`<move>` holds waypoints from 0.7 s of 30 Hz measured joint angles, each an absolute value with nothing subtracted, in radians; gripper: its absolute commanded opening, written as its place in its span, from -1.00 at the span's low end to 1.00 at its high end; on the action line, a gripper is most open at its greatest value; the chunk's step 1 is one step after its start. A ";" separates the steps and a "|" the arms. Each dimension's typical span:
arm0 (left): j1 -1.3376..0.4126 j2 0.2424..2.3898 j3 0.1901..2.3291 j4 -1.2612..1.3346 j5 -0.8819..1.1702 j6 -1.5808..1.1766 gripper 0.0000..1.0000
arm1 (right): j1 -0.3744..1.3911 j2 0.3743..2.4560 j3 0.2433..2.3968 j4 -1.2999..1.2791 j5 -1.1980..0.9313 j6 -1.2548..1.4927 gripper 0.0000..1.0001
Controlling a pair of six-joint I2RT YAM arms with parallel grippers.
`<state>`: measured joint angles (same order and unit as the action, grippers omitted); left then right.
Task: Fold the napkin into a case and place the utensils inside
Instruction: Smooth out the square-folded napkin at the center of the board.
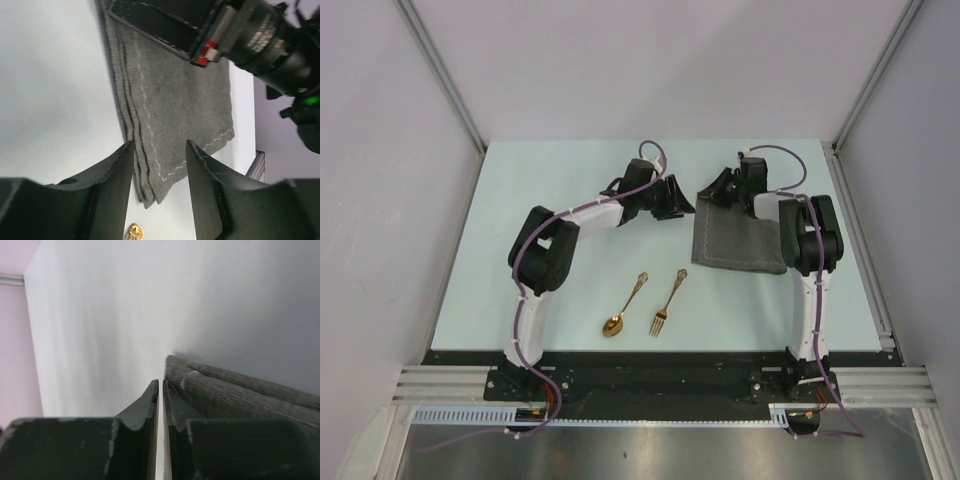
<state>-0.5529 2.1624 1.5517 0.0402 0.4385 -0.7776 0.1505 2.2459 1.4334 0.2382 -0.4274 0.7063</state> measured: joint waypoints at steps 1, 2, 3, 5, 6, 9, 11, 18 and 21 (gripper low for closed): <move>-0.550 2.172 1.558 0.037 0.437 -0.777 0.04 | 0.152 2.252 1.450 0.231 -0.445 0.704 -0.73; -0.548 2.182 1.566 0.031 0.436 -0.777 0.03 | 0.153 2.257 1.465 0.216 -0.459 0.700 -0.71; -0.545 2.192 1.576 0.021 0.432 -0.777 0.03 | 0.154 2.260 1.484 0.194 -0.476 0.694 -0.66; -0.540 2.203 1.588 0.002 0.426 -0.777 0.04 | 0.156 2.261 1.509 0.164 -0.494 0.678 -0.50; -0.538 2.203 1.588 -0.006 0.424 -0.777 0.03 | 0.156 2.258 1.516 0.152 -0.498 0.669 -0.39; -0.536 2.203 1.585 -0.010 0.420 -0.777 0.00 | 0.157 2.233 1.517 0.085 -0.485 0.632 -0.28; -0.534 2.196 1.573 -0.007 0.417 -0.777 -0.03 | 0.157 2.207 1.517 0.031 -0.468 0.601 -0.26; -0.528 2.141 1.506 0.004 0.403 -0.795 -0.09 | 0.171 2.130 1.534 -0.117 -0.373 0.482 -0.23; -0.524 2.124 1.494 0.016 0.403 -0.810 -0.09 | 0.186 2.130 1.546 -0.155 -0.339 0.447 -0.15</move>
